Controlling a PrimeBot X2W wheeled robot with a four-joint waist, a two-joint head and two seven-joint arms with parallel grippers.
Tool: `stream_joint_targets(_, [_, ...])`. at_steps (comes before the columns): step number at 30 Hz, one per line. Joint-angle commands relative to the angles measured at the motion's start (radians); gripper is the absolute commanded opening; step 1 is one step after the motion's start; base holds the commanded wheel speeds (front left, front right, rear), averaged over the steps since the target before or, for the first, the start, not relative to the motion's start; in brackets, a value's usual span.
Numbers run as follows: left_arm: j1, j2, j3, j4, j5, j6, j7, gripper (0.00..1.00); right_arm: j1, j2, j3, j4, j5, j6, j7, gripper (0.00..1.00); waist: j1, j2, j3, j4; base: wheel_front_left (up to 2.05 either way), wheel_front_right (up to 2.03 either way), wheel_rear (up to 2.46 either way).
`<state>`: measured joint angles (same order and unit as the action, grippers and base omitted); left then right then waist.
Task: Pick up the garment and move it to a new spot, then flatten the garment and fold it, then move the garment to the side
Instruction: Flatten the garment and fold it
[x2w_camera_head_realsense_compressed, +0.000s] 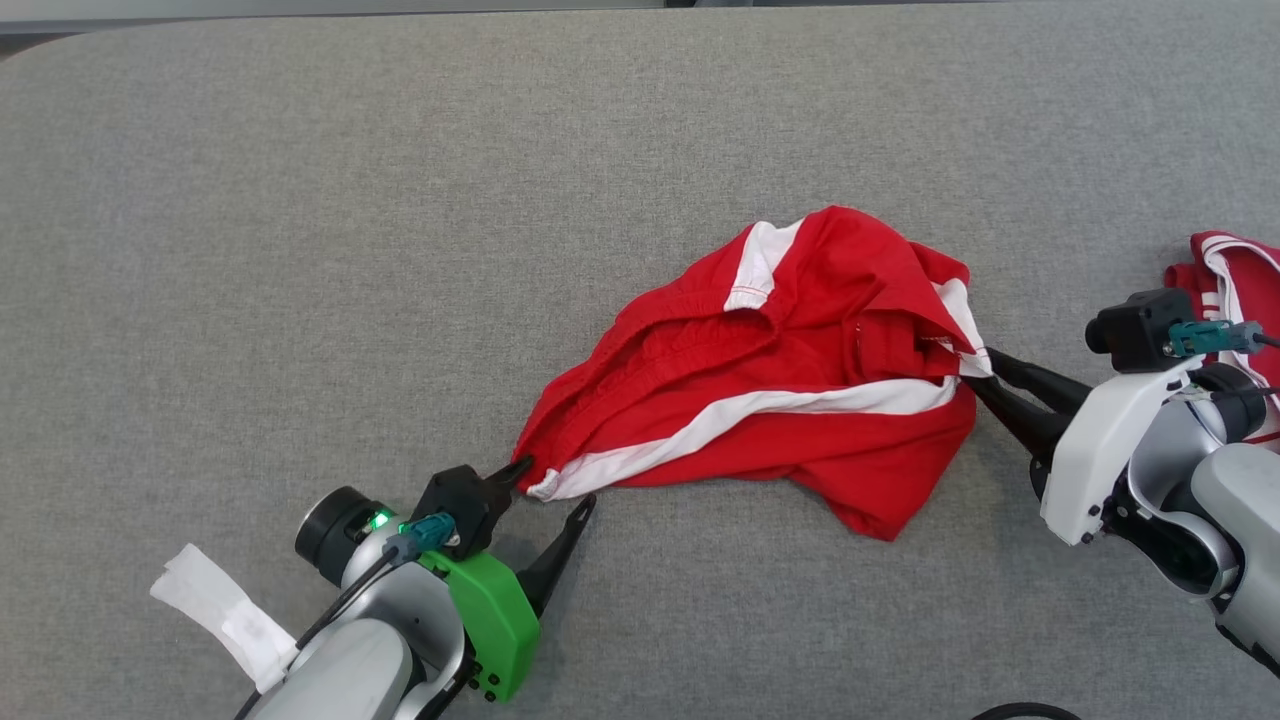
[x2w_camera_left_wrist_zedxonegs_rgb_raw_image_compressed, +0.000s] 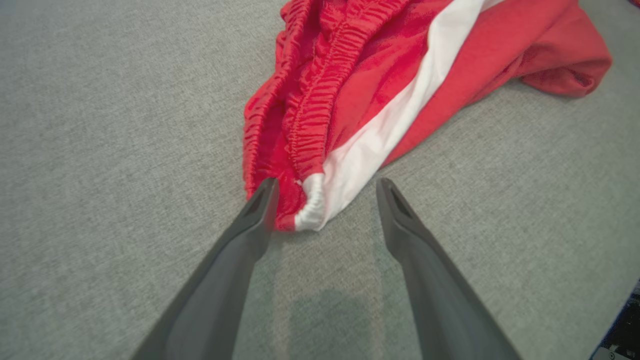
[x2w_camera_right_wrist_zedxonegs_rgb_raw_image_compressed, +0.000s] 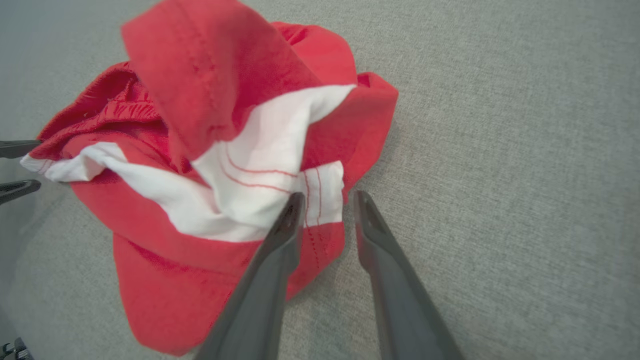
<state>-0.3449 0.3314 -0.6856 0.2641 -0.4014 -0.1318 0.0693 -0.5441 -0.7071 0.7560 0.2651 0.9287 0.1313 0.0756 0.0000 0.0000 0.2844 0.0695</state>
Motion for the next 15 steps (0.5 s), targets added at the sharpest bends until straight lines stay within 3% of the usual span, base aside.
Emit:
stream_joint_targets(1, [-0.001, -0.002, 0.001, -0.001, -0.019, 0.003, 0.0, 0.5, -0.012, -0.01, 0.005, -0.004, 0.01, -0.001, -0.01, 0.0, 0.0, 0.0, -0.002, -0.002, 0.0, 0.0, 0.0])
stream_joint_targets(3, [0.01, -0.009, -0.002, -0.012, -0.049, 0.003, 0.005, 0.0, -0.011, -0.025, 0.014, -0.014, 0.027, -0.001, -0.022, 0.0, 0.0, 0.0, -0.005, -0.006, 0.0, 0.0, 0.0])
stream_joint_targets(10, [0.064, -0.051, 0.07, -0.11, -0.296, 0.002, 0.006, 0.0, 0.002, -0.104, 0.008, -0.06, 0.058, -0.001, -0.076, 0.0, 0.0, 0.0, -0.025, -0.034, 0.0, 0.0, 0.0])
stream_joint_targets(15, [0.101, -0.054, 0.125, -0.215, -0.4, 0.016, 0.017, 0.0, 0.037, -0.152, -0.028, -0.102, 0.09, -0.001, -0.106, 0.0, 0.0, 0.0, -0.049, -0.054, 0.0, 0.0, 0.0])
